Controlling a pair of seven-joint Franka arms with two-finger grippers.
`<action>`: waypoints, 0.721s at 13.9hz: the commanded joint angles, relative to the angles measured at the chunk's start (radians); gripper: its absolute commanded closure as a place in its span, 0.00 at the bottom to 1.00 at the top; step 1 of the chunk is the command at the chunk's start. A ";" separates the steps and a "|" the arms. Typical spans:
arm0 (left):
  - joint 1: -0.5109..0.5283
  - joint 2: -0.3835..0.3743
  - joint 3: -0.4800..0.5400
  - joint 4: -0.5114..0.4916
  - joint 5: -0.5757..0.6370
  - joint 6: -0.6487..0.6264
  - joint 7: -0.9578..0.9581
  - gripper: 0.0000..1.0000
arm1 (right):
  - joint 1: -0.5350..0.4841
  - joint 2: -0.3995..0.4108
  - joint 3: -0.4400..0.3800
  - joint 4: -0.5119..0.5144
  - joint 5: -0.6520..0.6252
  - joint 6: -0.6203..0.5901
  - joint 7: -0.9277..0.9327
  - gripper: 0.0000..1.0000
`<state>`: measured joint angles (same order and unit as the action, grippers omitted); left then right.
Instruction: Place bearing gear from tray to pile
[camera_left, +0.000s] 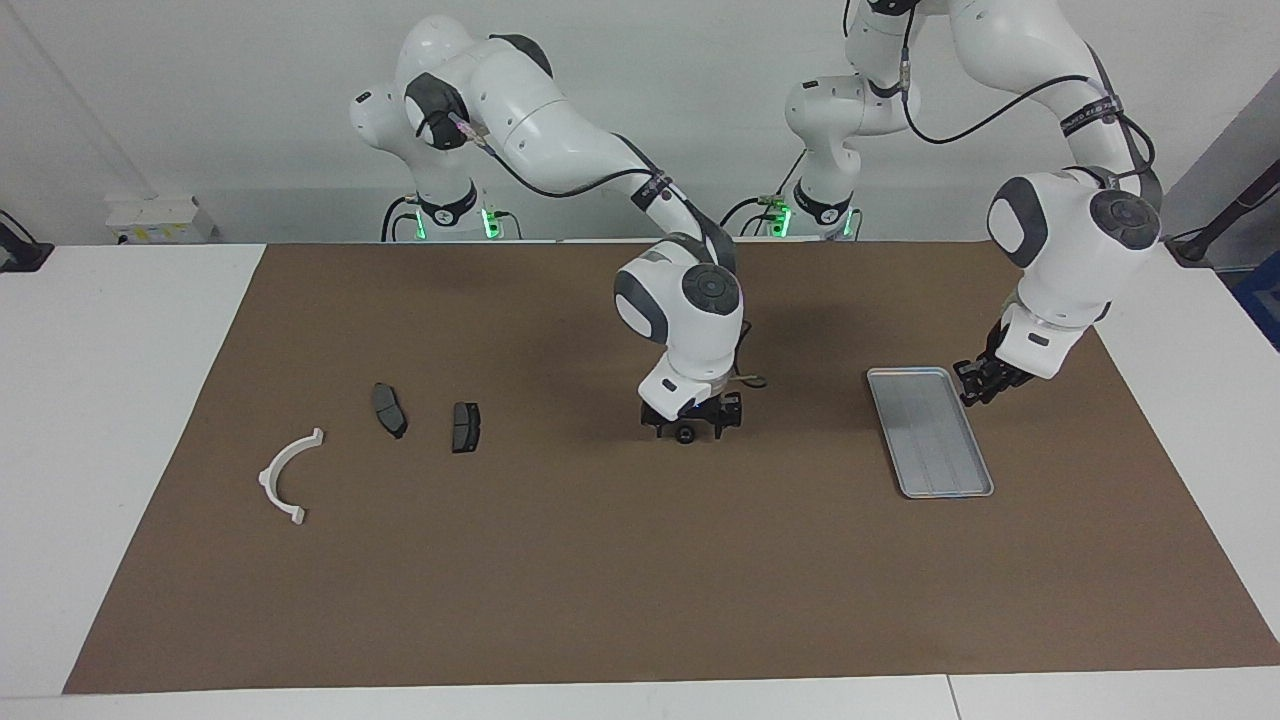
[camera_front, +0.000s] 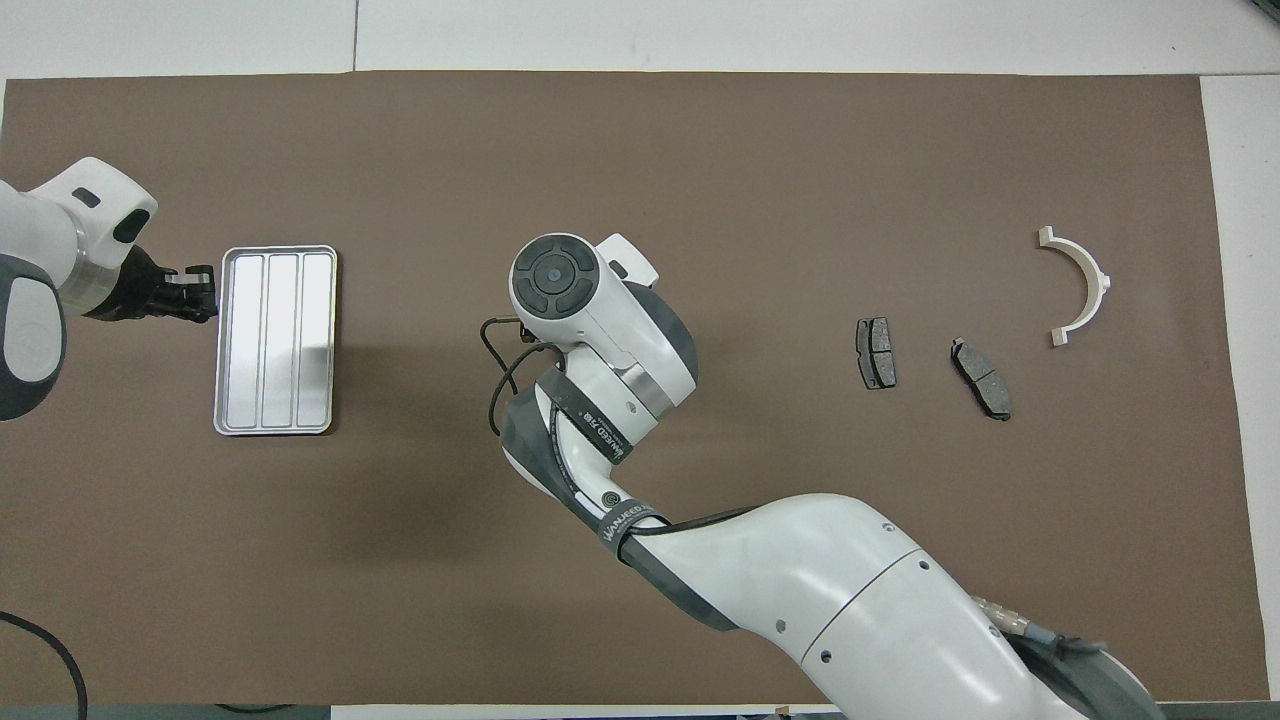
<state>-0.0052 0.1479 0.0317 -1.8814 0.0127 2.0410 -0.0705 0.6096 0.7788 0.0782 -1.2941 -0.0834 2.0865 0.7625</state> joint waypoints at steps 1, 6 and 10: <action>0.008 -0.025 -0.006 0.024 0.000 -0.073 -0.012 1.00 | -0.007 -0.047 0.006 -0.082 0.016 0.049 -0.014 0.08; 0.010 -0.031 -0.006 0.028 0.000 -0.077 -0.012 1.00 | 0.001 -0.056 0.006 -0.085 0.017 0.026 0.018 1.00; 0.010 -0.031 -0.006 0.028 0.000 -0.074 -0.012 1.00 | -0.001 -0.069 0.005 -0.073 0.011 -0.011 0.018 1.00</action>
<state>-0.0052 0.1292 0.0317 -1.8560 0.0127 1.9875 -0.0733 0.6105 0.7426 0.0817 -1.3403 -0.0798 2.0973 0.7658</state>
